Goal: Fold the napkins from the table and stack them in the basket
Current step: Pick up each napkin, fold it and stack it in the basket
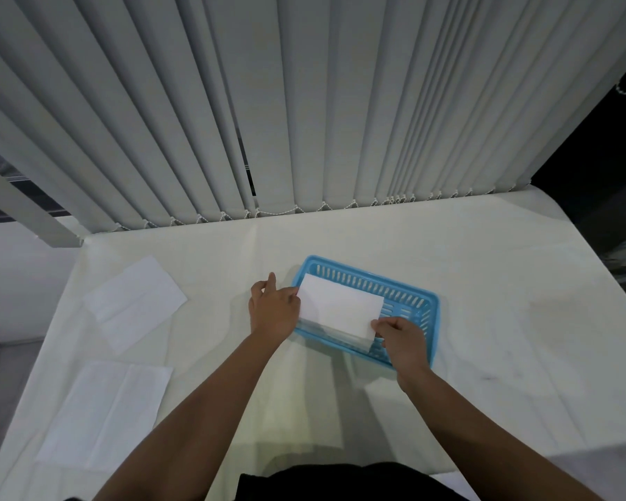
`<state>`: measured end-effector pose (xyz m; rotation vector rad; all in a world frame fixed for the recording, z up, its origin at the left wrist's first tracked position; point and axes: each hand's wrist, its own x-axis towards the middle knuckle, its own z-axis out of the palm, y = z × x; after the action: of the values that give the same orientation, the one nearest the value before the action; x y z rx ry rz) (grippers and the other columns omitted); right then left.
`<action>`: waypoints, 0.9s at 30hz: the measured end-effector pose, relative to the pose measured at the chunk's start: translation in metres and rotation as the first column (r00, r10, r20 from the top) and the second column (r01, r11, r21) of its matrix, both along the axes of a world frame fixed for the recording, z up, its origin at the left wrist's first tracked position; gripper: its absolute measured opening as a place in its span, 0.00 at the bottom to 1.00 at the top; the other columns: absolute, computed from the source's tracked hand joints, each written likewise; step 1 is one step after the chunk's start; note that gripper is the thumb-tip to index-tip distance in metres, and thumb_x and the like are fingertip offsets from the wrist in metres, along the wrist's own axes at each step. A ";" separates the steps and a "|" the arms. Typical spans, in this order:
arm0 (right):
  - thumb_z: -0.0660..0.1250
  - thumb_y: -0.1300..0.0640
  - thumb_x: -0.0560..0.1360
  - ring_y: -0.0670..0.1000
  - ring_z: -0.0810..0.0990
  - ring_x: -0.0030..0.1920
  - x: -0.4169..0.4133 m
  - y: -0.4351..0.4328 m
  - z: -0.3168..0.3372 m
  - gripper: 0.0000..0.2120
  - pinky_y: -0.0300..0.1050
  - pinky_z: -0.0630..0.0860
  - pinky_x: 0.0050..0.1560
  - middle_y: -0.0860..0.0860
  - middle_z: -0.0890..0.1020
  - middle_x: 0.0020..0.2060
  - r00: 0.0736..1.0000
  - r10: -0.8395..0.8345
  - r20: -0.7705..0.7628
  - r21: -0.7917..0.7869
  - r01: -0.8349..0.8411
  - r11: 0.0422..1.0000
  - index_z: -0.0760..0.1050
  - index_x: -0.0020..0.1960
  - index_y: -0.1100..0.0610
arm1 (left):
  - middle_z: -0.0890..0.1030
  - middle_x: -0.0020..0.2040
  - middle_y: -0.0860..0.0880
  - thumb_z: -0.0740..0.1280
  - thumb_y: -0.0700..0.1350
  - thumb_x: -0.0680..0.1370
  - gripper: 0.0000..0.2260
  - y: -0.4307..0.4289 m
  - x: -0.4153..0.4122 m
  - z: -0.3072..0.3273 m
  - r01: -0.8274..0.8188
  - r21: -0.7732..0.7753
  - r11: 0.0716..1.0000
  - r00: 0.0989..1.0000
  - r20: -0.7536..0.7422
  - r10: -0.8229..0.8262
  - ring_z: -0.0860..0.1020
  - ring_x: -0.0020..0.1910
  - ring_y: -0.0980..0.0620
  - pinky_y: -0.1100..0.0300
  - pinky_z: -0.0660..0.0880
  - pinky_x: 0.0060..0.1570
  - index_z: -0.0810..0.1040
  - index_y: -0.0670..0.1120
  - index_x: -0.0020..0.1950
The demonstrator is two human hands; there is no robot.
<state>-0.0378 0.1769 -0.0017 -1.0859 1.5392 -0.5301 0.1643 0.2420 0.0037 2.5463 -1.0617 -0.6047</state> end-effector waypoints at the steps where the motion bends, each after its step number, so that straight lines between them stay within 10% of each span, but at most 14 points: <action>1: 0.70 0.58 0.73 0.48 0.77 0.38 -0.001 0.000 0.000 0.04 0.44 0.72 0.42 0.50 0.82 0.37 1.000 0.003 -0.010 -0.003 -0.003 1.000 0.80 0.41 0.58 | 0.60 0.77 0.48 0.55 0.47 0.81 0.16 0.001 0.000 0.000 -0.002 -0.009 1.000 1.000 -0.010 0.002 0.56 0.74 0.47 0.52 0.58 0.72 0.76 0.54 0.65; 17: 0.72 0.53 0.73 0.48 0.76 0.42 -0.007 0.006 -0.005 0.12 0.38 0.70 0.36 0.51 0.81 0.47 0.990 0.075 -0.119 -0.079 -0.085 0.993 0.75 0.53 0.56 | 0.62 0.77 0.49 0.59 0.51 0.80 0.14 0.014 0.007 -0.011 -0.001 -0.078 0.997 0.999 -0.045 -0.003 0.57 0.74 0.47 0.53 0.60 0.72 0.77 0.56 0.64; 27: 0.74 0.44 0.69 0.51 0.71 0.65 -0.012 0.018 -0.016 0.28 0.53 0.72 0.65 0.49 0.68 0.68 0.815 0.315 -0.487 -0.345 -0.511 0.788 0.72 0.67 0.45 | 0.53 0.79 0.49 0.68 0.65 0.70 0.35 0.021 0.002 -0.014 0.159 -0.064 0.985 0.986 -0.036 -0.162 0.52 0.75 0.44 0.48 0.55 0.73 0.62 0.59 0.74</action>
<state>-0.0501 0.1949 -0.0172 -1.9682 1.4738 -0.3731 0.1660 0.2634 -0.0100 2.4012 -1.2599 -0.6527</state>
